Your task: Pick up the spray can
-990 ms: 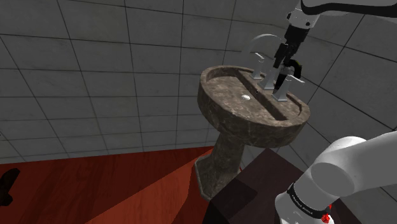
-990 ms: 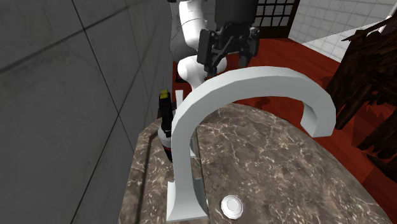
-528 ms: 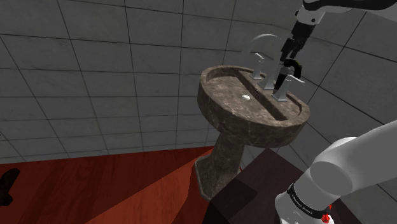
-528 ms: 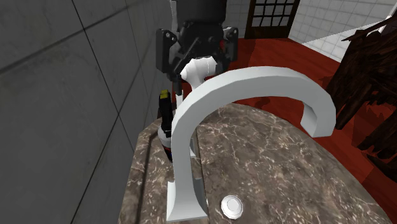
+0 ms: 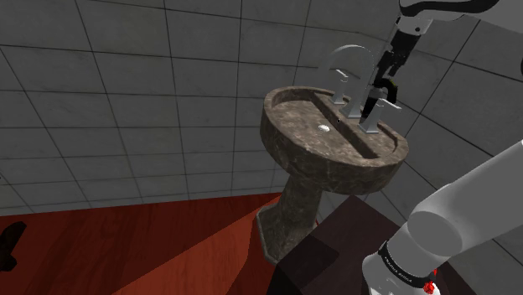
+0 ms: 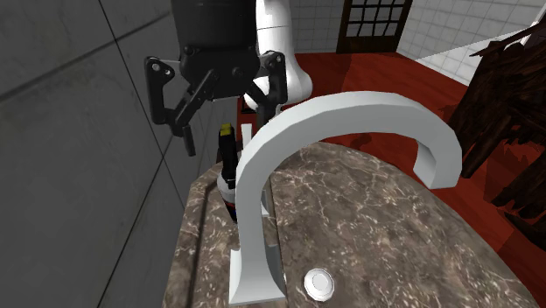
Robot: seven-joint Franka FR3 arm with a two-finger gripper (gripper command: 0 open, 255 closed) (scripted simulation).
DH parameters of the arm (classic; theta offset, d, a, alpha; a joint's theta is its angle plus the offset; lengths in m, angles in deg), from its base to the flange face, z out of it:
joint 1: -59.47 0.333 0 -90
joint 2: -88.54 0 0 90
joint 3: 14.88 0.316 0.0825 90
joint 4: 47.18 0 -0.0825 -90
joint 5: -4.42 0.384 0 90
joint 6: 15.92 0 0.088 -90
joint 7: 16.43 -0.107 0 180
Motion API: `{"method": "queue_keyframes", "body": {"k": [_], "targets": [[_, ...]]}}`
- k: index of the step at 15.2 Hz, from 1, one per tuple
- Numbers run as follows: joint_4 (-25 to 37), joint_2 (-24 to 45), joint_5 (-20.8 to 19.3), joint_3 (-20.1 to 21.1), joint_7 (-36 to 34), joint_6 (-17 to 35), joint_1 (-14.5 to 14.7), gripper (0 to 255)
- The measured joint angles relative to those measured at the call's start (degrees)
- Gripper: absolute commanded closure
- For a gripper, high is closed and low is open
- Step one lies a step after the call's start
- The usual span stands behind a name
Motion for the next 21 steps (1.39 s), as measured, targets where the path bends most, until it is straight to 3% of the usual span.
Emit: {"method": "queue_keyframes", "body": {"k": [5, 6, 16, 21], "targets": [[-3.99, -0.53, -0.33, -0.12, -0.22, 3.52, -0.18, 0], [-4.26, -0.49, -0.32, -0.16, -0.21, 3.83, -0.18, 255], [-4.67, -0.96, -0.39, -0.09, -0.27, 5.92, -0.22, 255], [-0.98, 0.12, 0.03, -0.15, 0.11, 1.22, -0.11, 255]]}}
